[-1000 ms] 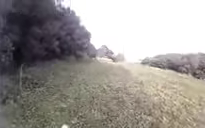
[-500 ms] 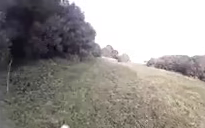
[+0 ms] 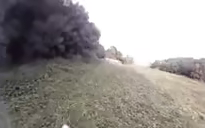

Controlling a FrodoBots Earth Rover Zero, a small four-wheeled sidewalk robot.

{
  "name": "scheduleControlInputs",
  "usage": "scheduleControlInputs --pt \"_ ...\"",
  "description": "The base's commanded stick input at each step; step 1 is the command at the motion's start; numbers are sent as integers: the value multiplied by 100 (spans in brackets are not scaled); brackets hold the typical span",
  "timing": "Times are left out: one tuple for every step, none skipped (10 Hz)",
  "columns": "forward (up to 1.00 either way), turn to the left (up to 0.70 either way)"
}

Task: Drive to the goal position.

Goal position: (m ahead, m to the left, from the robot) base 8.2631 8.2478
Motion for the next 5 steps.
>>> scheduleControlInputs --pt "85 -34" --pt "85 -34" --pt "85 -34" --pt "85 -34" --pt "85 -34"
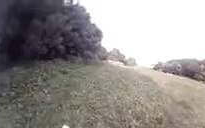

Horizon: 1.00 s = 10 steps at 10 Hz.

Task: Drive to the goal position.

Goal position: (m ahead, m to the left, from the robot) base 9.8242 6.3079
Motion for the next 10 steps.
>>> scheduleControlInputs --pt "85 -34" --pt "85 -34" --pt "85 -23" --pt "85 -1" --pt "85 0" --pt "85 0" --pt "85 0" --pt "85 0" --pt "85 0" --pt "85 0"
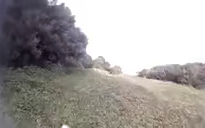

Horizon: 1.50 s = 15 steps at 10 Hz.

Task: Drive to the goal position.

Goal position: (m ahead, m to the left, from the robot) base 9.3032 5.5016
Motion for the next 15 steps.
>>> scheduleControlInputs --pt "85 0" --pt "85 0" --pt "85 0" --pt "85 0" --pt "85 0" --pt "85 0" --pt "85 0" --pt "85 0" --pt "85 0" --pt "85 0" --pt "85 -7" --pt "85 -26" --pt "85 -34" --pt "85 -34" --pt "85 -34"
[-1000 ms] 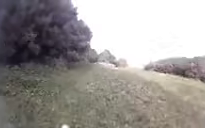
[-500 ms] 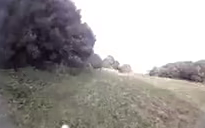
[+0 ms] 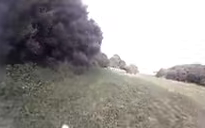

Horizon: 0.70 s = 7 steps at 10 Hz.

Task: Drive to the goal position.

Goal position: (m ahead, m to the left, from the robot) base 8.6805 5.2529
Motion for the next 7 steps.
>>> scheduleControlInputs --pt "85 -34" --pt "85 -34" --pt "85 -34" --pt "85 -24" --pt "85 -3" --pt "85 -1" --pt "85 0"
